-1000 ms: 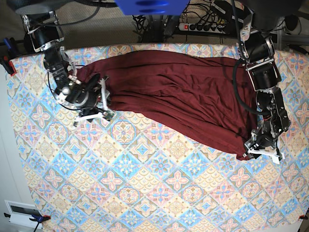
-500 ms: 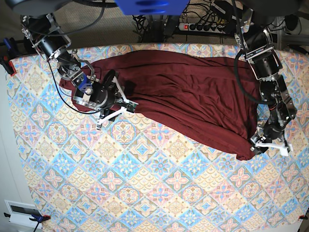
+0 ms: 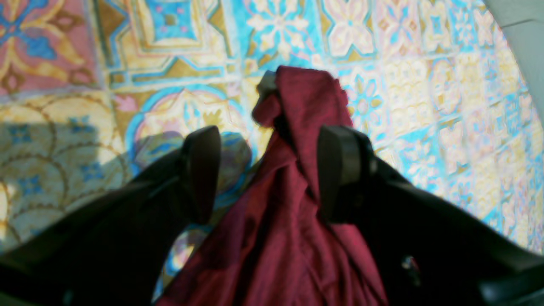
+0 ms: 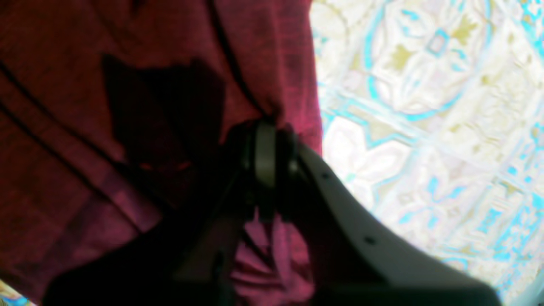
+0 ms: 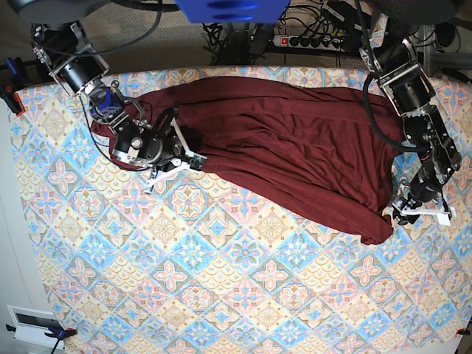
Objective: Layout the t-shirt on the table in an organized manner, then fold the t-shirt properly
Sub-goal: 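Grasp the shirt's side edges with both grippers and pull outward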
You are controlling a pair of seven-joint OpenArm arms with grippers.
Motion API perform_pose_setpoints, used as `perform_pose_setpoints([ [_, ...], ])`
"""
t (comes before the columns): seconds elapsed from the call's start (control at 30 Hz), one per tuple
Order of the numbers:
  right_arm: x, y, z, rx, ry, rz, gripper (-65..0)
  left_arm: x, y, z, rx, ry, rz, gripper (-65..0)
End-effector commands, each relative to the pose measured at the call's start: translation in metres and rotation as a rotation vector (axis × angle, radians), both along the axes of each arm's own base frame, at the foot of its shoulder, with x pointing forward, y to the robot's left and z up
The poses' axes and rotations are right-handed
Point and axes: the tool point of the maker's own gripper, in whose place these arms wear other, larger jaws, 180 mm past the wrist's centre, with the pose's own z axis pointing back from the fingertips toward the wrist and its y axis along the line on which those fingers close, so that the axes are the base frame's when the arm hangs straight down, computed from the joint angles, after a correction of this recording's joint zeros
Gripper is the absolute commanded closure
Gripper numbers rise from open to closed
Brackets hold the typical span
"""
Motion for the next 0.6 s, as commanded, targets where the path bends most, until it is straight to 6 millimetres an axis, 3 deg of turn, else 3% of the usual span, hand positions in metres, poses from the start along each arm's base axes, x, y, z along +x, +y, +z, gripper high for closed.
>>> perform_pose_setpoints([
  [0.0, 0.023, -0.002, 0.029, 0.027, -0.09, -0.013, -0.1, 0.01, 0.01, 0.021, 0.026, -0.056, 0.008, -35.1],
  [0.13, 0.044, -0.013, 0.063, 0.07, -0.186, -0.073, 0.0, 0.002, 0.01, 0.013, 0.027, -0.036, 0.008, -35.1],
  [0.27, 0.063, -0.044, 0.081, 0.083, -0.24, -0.18, 0.0, -0.002, 0.01, 0.007, 0.027, -0.022, 0.008, -35.1],
  [0.43, 0.067, -0.066, 0.068, 0.065, -0.204, -0.25, -0.1, -0.01, 0.009, 0.0, 0.027, -0.001, 0.006, -35.1],
  [0.57, 0.081, -0.071, 0.075, 0.058, -0.222, -0.261, -0.5, -0.018, 0.01, -0.002, 0.045, 0.007, 0.0, -35.1],
])
